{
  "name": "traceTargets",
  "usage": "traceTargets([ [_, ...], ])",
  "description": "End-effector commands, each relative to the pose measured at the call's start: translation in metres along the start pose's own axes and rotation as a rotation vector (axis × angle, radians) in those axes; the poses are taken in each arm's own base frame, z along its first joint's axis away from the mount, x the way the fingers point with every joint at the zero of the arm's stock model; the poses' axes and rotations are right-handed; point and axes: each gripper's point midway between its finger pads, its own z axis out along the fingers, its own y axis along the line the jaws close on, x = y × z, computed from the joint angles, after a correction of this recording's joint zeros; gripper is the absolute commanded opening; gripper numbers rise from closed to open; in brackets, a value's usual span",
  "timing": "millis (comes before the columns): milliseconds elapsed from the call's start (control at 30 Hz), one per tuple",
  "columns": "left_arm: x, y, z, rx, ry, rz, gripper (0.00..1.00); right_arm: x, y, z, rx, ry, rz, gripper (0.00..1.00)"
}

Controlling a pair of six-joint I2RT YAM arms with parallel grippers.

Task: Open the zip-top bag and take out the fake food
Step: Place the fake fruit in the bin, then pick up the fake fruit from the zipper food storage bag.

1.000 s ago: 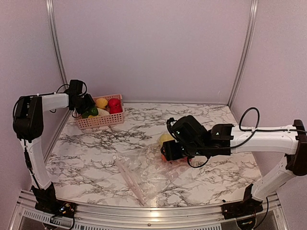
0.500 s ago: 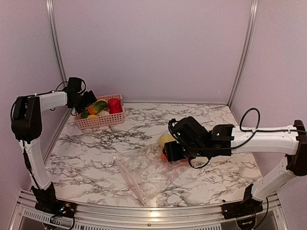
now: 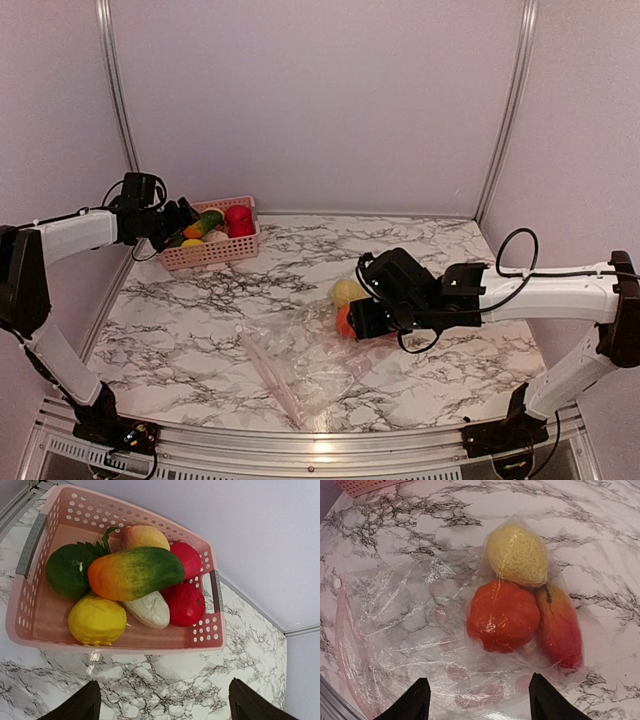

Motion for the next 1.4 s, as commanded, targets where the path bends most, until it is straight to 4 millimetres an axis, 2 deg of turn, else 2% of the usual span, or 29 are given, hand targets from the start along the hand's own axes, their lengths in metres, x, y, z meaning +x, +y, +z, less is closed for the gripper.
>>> traceTargets([
  [0,0.044,-0.019,-0.021,0.086,0.052,0.026,0.91,-0.009,-0.009,-0.004,0.006,-0.036,0.013,0.65],
  [67,0.068,-0.021,-0.029,0.101,0.079,0.038,0.91,-0.01,-0.011,-0.002,0.007,-0.04,0.018,0.65],
  [100,0.087,-0.02,-0.032,0.107,0.106,0.043,0.91,-0.011,-0.012,-0.002,0.007,-0.041,0.021,0.65],
  [333,0.167,-0.023,-0.052,0.147,0.216,0.068,0.86,-0.014,-0.015,0.006,0.022,-0.04,0.015,0.63],
  [567,0.227,-0.011,-0.065,0.158,0.309,0.06,0.71,-0.014,-0.017,0.01,0.027,-0.036,0.023,0.61],
  [667,0.241,-0.012,-0.071,0.186,0.321,0.05,0.67,-0.013,-0.018,0.013,0.034,-0.029,0.019,0.61],
  [800,0.266,-0.003,-0.077,0.187,0.366,0.042,0.58,-0.012,-0.016,0.016,0.033,-0.022,0.02,0.61],
  [967,0.287,0.004,-0.084,0.188,0.411,0.04,0.48,-0.011,-0.016,0.018,0.036,-0.015,0.025,0.61],
  [1233,0.317,-0.009,-0.092,0.237,0.482,0.037,0.32,-0.009,-0.016,0.02,0.038,-0.007,0.03,0.6],
  [1367,0.33,-0.023,-0.093,0.276,0.51,0.032,0.26,-0.008,-0.016,0.019,0.038,-0.004,0.035,0.6],
])
